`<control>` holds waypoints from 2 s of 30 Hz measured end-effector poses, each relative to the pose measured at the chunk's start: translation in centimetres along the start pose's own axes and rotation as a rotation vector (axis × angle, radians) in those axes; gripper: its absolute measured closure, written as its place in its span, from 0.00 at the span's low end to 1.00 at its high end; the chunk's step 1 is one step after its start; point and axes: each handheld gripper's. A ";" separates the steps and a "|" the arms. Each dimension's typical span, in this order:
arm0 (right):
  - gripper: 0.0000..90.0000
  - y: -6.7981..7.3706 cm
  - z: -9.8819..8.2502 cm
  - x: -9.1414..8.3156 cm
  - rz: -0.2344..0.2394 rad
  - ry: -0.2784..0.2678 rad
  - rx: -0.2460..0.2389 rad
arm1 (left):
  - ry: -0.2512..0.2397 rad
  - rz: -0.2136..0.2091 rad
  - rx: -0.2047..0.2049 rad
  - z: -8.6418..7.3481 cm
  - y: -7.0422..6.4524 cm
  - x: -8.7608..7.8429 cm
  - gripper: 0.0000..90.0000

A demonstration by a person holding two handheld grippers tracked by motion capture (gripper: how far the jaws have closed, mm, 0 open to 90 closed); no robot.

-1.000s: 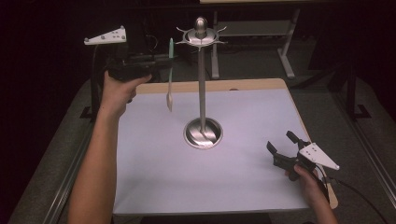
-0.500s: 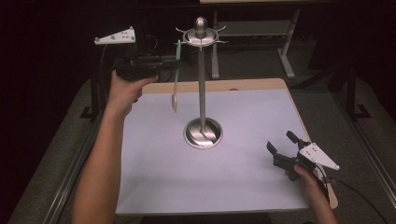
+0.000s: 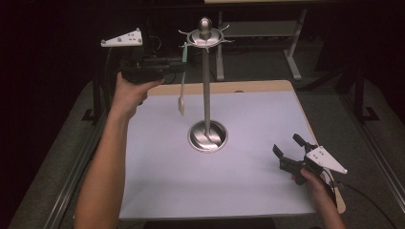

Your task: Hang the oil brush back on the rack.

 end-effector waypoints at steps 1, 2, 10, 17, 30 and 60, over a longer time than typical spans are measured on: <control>0.15 0.0 0.0 0.0 0.000 0.000 0.001 | 0.000 0.000 0.000 0.0 0.0 0.0 0.78; 0.15 0.0 0.0 0.0 0.000 -0.002 0.000 | 0.014 0.013 0.005 -0.1 -0.1 -0.1 0.74; 0.15 -0.1 0.0 0.0 0.004 -0.005 0.003 | 0.110 0.084 0.004 -2.1 -0.9 -0.8 0.47; 0.15 0.0 0.0 0.0 0.005 -0.002 0.001 | 0.175 0.121 -0.021 -5.3 -2.3 -1.6 0.35; 0.15 0.0 0.0 0.0 0.000 0.000 -0.001 | 0.296 0.225 -0.086 -14.0 -4.4 -1.5 0.21; 0.15 0.1 0.0 0.0 -0.004 0.000 -0.004 | 0.357 0.312 -0.243 -27.5 -7.0 0.7 0.17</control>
Point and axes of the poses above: each handheld gripper's, and its own axes: x roughly forward along the jaws, z roughly out of its top, y roughly to its left, and after that the axes turned 12 degrees about y, right-handed
